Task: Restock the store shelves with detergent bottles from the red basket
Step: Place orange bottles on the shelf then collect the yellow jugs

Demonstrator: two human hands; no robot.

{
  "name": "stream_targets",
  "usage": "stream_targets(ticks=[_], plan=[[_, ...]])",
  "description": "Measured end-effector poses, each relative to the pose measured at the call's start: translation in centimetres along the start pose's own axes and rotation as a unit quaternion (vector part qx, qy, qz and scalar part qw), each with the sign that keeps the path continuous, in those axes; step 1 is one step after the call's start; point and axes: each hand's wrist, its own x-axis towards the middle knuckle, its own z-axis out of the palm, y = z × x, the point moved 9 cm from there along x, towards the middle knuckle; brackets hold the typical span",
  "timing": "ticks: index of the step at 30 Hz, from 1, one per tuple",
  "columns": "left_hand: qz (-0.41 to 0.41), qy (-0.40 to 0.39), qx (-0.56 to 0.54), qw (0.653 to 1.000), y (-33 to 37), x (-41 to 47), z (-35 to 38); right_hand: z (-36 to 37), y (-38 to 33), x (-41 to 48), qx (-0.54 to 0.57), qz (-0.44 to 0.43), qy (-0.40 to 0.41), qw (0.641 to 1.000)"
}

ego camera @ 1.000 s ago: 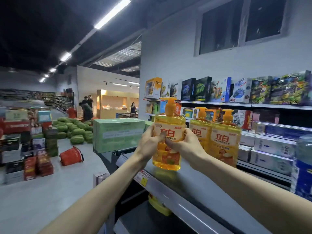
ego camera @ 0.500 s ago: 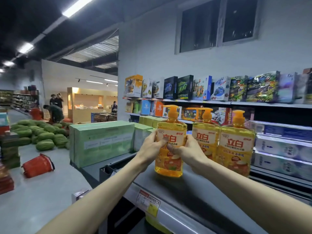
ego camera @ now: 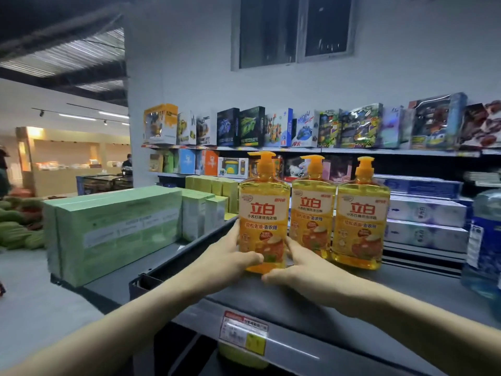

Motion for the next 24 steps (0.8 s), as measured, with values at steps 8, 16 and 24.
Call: stream_targets(ticks=[8,16,24], plan=[[-0.004,-0.028,-0.024,0.999,-0.1,1.9,-0.2,1.2,0.7,1.8,-0.001,0.021,0.017,1.000],[-0.021,-0.032,-0.044,0.998,-1.3,6.2,-0.3,-0.1,2.4,5.4,-0.001,0.083,0.087,0.993],[-0.040,-0.036,-0.067,0.996,-2.8,9.3,-0.8,-0.6,3.1,7.6,0.009,0.107,0.118,0.987]])
